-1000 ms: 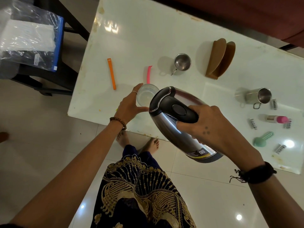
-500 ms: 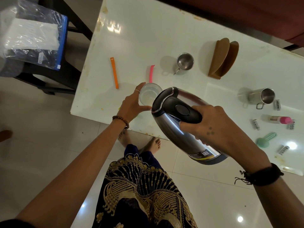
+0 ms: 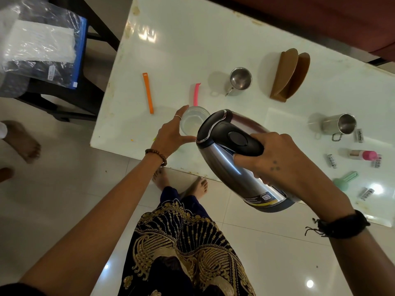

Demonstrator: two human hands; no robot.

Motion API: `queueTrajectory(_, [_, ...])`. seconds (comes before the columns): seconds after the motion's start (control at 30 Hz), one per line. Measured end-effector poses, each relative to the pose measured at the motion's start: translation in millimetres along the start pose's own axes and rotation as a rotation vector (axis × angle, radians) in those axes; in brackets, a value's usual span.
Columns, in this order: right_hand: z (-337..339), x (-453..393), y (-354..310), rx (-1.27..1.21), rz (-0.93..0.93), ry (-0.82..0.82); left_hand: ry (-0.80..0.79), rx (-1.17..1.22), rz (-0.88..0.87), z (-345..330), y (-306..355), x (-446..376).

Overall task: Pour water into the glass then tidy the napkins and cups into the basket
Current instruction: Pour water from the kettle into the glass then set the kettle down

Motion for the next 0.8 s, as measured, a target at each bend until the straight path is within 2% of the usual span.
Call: queueTrajectory(0.8, [-2.9, -2.2, 0.3, 0.008, 0.019, -0.018, 0.01, 0.001, -0.032, 0.3, 2.4, 2.7])
Point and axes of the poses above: each hand's wrist, its own x-axis away from the middle knuckle, its own z-axis out of the back of the hand, y = z × x, the point moved 7 cm from there along -x, towards the middle knuckle, and after that the axes turned 2 degrees about -y, right-handed, at the moved point
